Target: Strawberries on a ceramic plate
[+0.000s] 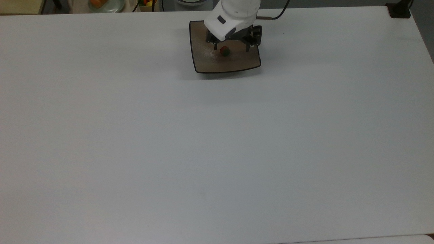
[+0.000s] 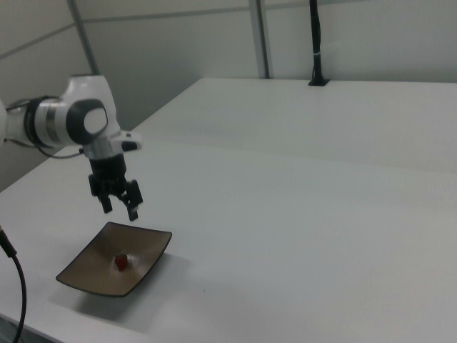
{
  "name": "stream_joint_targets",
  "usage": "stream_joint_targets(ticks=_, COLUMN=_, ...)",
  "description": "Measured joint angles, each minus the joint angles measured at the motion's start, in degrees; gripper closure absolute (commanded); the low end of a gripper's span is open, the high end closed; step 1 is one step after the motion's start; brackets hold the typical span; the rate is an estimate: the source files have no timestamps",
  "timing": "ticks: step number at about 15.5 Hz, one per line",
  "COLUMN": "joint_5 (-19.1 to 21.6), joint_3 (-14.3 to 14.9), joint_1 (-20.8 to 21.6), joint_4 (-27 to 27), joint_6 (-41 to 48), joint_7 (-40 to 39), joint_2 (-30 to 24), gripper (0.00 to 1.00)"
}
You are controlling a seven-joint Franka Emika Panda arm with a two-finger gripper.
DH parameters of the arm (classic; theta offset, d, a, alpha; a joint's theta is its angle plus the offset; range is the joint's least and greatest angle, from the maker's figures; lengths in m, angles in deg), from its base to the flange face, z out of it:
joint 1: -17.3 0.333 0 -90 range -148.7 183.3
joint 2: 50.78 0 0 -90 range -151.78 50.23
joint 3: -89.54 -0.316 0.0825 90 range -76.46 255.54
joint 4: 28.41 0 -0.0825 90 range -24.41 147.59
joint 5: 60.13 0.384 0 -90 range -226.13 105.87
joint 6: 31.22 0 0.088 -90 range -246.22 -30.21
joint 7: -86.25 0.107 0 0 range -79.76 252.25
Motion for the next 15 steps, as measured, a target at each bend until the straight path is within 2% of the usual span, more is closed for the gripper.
stream_joint_targets(ticks=7, joint_5=-0.01, joint_3=0.07, joint_1=-0.04, joint_4=-15.77, joint_6=12.82, joint_7=0.89, joint_2=-1.83, gripper=0.0)
stream_joint_targets(ticks=9, joint_5=-0.13, joint_3=0.67, joint_1=-0.06, joint_4=-17.61, joint_6=13.73, joint_7=1.07, joint_2=-2.73, gripper=0.0)
stream_joint_targets(ticks=15, joint_5=-0.11, joint_3=6.58, joint_1=0.04, joint_4=-18.41, joint_6=13.87, joint_7=-0.06, joint_2=-4.77, gripper=0.0)
